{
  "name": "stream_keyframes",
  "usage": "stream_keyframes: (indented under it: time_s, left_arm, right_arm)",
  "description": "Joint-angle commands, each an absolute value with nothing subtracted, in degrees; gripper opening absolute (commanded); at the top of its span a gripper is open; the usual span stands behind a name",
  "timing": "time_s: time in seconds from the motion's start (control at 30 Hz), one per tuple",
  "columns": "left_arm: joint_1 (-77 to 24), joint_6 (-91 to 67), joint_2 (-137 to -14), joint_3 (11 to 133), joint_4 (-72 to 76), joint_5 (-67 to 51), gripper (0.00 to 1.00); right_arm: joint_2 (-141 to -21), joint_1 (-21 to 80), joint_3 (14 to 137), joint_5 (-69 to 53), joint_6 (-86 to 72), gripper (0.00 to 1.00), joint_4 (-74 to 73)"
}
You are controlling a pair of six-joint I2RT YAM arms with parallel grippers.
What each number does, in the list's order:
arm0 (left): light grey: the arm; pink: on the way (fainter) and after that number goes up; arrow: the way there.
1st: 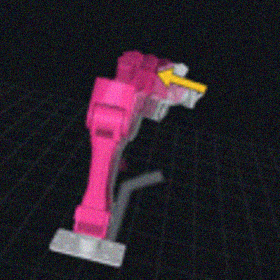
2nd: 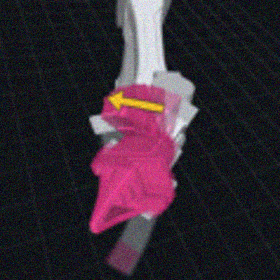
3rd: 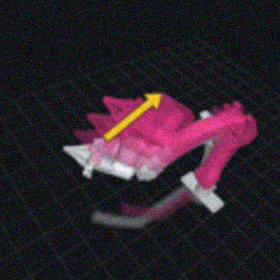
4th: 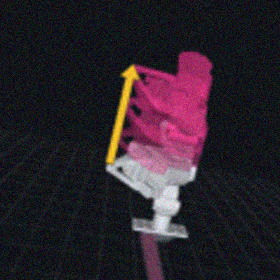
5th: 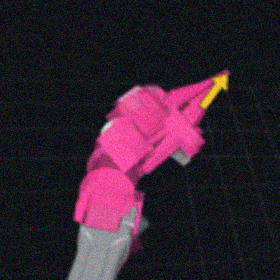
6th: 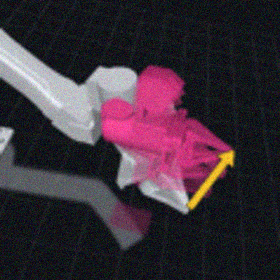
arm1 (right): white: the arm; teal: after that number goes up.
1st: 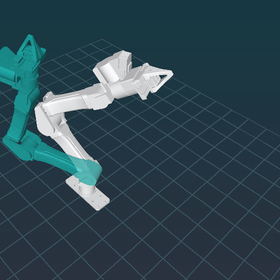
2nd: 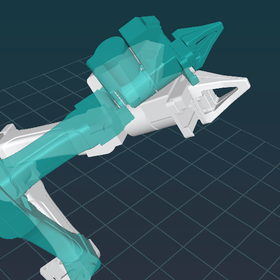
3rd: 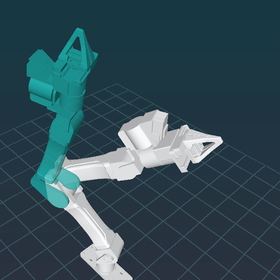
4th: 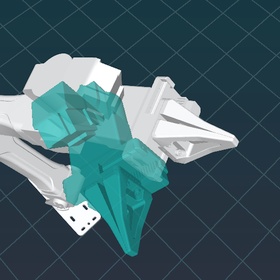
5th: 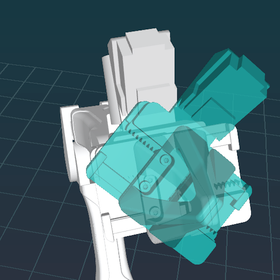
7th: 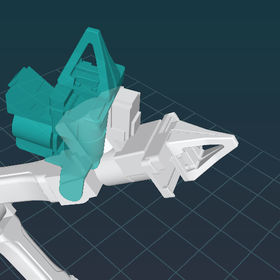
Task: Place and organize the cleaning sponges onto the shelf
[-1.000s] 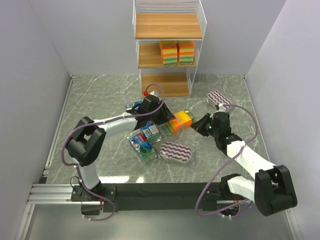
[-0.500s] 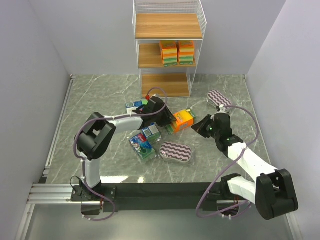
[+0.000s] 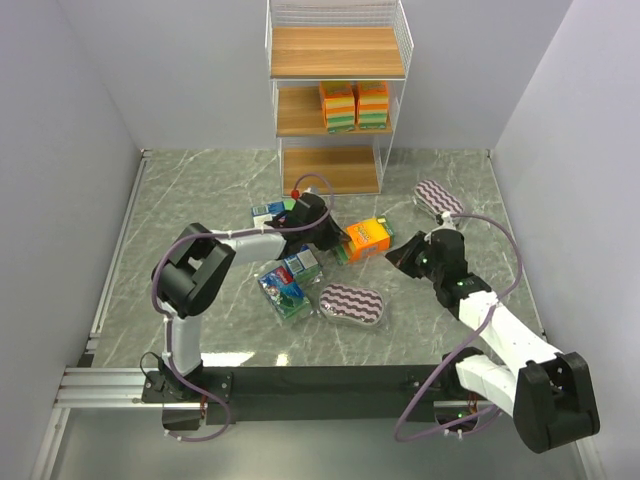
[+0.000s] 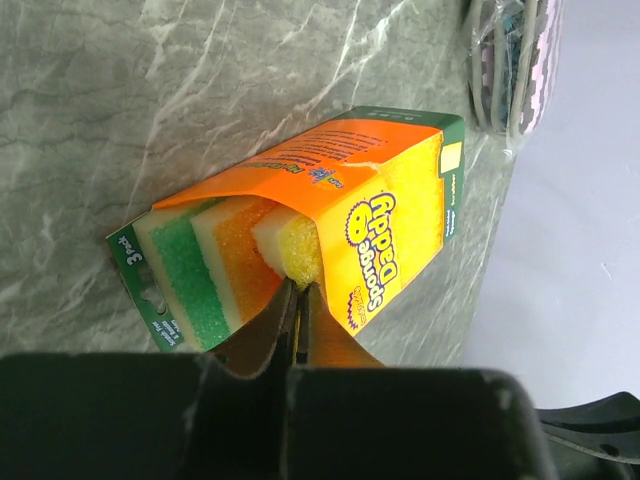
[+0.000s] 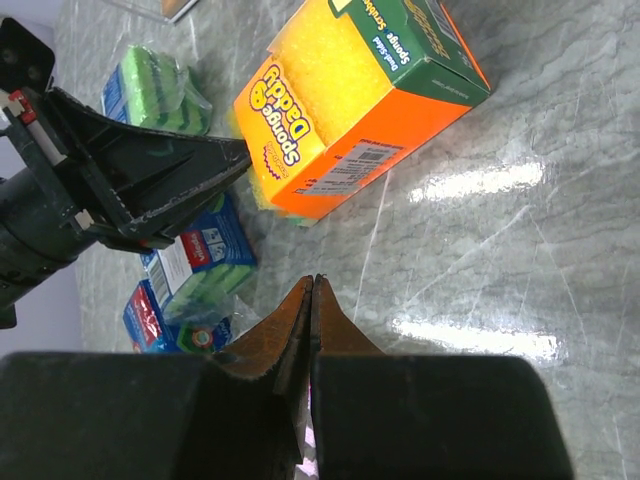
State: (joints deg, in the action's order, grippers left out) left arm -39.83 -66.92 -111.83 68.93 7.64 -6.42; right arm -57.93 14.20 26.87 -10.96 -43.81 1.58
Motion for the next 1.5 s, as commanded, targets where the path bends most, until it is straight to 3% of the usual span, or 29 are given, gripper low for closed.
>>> stream_keyframes:
  time_s: [0.0, 0.6, 1.0, 1.2, 1.47]
  left_arm:
    - [-39.8, -66.6, -108.1, 67.1, 9.2, -6.9, 0.0]
    - [-38.8, -70.6, -91.4, 63.3, 14.6, -7.4, 0.0]
    - [-38.1, -76.3, -70.2, 57.5, 9.4, 21.0, 0.0]
    - [-36.6, -83.3, -74.7, 63.8, 2.5, 31.5, 0.0]
    - [-32.9, -90.4, -80.7, 64.9, 10.5, 32.9, 0.0]
  right_arm:
    - [-56.3, 13.5, 26.0, -10.3, -43.0, 0.03, 1.8]
    - [-53.8, 12.7, 25.2, -10.0, -42.8, 0.01, 0.6]
    - [-52.6, 12.4, 24.3, -10.9, -43.0, 0.0, 1.1]
    - [-52.1, 12.3, 24.3, -11.7, -43.3, 0.0, 1.1]
    - [-48.7, 12.3, 24.6, -10.8, -42.5, 0.0, -1.6]
